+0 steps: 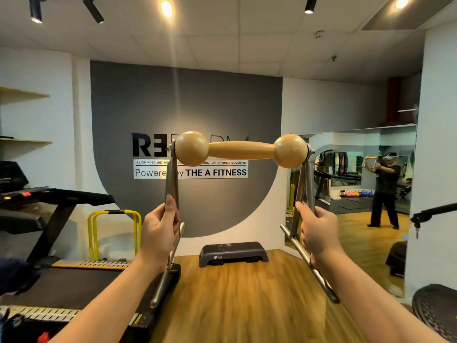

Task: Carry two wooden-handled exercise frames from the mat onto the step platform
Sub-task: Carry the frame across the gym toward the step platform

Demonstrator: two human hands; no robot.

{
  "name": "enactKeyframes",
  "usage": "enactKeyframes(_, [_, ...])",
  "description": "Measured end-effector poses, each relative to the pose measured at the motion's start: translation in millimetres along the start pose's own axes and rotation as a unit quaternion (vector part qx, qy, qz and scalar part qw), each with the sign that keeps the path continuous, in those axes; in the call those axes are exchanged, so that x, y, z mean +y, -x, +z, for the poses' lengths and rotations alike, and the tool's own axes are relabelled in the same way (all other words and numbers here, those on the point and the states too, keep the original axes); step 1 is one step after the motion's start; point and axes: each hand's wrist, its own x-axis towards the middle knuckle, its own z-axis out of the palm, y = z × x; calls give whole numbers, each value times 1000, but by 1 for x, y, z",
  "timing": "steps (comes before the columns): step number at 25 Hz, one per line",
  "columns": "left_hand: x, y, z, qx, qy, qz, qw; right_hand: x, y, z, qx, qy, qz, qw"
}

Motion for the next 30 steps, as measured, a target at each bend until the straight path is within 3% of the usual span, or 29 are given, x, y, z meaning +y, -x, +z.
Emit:
enactKeyframes(15, [-250,-322,44,-20,-20,23,999,204,-310,166,66,14,18,998])
enactKeyframes(21, [-361,-446,95,-1,-49,25,998,288,-454,204,38,21,5,999])
enactKeyframes(30, [-502,-616,139,22,-69,11,997,402,-644,283,56,52,5,997])
